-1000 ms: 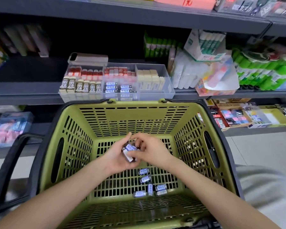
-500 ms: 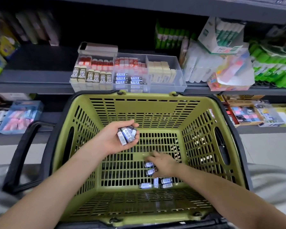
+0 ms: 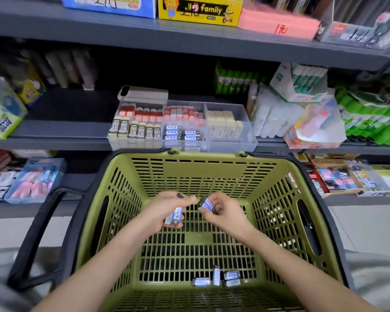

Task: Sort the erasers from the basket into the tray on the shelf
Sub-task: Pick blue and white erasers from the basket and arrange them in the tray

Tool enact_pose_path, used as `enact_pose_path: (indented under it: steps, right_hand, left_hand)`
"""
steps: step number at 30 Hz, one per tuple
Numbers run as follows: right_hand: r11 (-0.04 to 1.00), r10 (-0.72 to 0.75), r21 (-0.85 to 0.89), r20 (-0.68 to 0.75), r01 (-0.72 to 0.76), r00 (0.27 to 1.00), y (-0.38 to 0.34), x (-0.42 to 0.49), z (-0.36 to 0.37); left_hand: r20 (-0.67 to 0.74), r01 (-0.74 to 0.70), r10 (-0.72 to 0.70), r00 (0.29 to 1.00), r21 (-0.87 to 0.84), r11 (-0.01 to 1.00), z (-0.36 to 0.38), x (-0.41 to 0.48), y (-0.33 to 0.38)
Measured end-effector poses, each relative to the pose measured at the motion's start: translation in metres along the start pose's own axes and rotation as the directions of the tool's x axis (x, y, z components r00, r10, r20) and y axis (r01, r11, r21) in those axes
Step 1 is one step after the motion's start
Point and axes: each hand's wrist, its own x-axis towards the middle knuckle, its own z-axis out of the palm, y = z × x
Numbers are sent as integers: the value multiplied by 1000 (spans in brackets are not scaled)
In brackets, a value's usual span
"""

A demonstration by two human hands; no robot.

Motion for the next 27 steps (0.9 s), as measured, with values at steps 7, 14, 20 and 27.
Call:
enact_pose_path:
  steps: [7, 14, 20, 27]
  right_hand:
    - [977, -212, -48, -188, 207, 959, -79, -1, -15]
    - [837, -115, 517, -154, 179, 981, -106, 8, -27]
    - [854, -63, 472, -323, 218, 944, -127, 52, -61]
    - [899, -254, -433, -411, 57, 876, -131, 122, -68]
  left_hand:
    - [139, -203, 215, 967, -97, 974, 1, -22, 23]
    - [34, -358, 380, 924, -265, 895, -2, -23, 45]
    - [-48, -478, 493, 869, -341, 810, -17, -19, 80]
    - [-286, -633, 575, 766, -492, 598, -45, -8, 111]
